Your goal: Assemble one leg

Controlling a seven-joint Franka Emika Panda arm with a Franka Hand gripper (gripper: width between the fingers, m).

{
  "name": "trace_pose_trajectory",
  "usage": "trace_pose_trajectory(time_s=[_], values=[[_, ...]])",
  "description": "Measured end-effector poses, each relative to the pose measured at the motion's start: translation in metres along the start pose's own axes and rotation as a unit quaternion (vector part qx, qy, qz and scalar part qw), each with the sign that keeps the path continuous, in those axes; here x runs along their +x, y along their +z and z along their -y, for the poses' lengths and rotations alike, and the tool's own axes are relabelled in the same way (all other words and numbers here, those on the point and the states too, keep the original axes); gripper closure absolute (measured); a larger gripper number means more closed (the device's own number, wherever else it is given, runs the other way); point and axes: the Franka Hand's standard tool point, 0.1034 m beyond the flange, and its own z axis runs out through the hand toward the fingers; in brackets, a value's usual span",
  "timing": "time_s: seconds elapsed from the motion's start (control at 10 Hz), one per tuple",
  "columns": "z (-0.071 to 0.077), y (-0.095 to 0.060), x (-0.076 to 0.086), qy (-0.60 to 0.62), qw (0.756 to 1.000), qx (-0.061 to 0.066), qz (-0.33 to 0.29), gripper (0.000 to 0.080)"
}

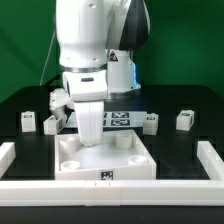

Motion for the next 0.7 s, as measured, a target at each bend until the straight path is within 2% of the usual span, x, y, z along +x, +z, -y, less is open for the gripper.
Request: trace_pose_trajectory(time_s=[0.2, 0.4, 0.7], values=[[-0.006, 0.000, 0.021, 0.022, 1.000, -0.011, -0.005, 0.0735], [-0.010, -0.001, 0.042, 0.056, 0.998, -0.012, -0.008, 0.0736], [-0.027, -0.003, 0.088, 0.087, 0.996, -0.020, -0.014, 0.0736]])
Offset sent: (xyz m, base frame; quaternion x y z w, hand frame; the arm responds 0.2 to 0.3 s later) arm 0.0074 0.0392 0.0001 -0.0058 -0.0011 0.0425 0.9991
